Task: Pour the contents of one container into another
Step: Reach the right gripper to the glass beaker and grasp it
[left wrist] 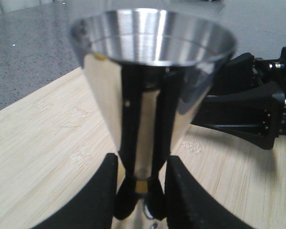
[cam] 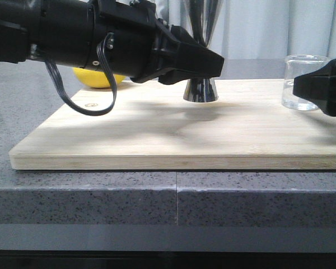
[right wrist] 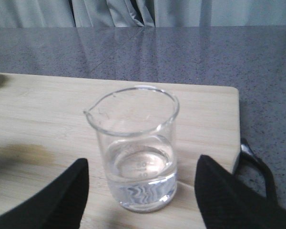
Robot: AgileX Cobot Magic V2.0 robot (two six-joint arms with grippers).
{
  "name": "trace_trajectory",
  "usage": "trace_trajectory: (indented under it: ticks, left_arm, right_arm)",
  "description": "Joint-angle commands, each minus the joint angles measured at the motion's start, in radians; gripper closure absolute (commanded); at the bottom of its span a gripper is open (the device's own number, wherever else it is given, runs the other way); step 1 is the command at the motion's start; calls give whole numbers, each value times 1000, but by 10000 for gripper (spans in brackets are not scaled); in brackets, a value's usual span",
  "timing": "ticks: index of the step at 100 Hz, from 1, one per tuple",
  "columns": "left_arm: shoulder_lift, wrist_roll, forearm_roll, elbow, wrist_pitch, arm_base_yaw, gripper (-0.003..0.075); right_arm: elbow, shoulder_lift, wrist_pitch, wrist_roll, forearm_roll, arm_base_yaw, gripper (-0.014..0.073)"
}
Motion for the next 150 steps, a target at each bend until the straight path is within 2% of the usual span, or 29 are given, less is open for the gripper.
trace_trajectory:
  ticks: [1, 31, 107, 150]
  left_arm:
    - [-54, -9, -35, -31, -71, -5, 741]
    - [-54, -9, -31, -31, -71, -5, 741]
    - [-54, -34, 4, -31, -73, -5, 741]
    - [-54, -34, 4, -31, -73, -5, 741]
  right_arm:
    - [-32, -17, -76, -10, -8, -6, 161]
    - [-102, -9, -10, -10, -8, -6, 161]
    - [-119, 135, -149, -10, -13, -6, 162]
    - [-119, 135, -149, -10, -13, -6, 172]
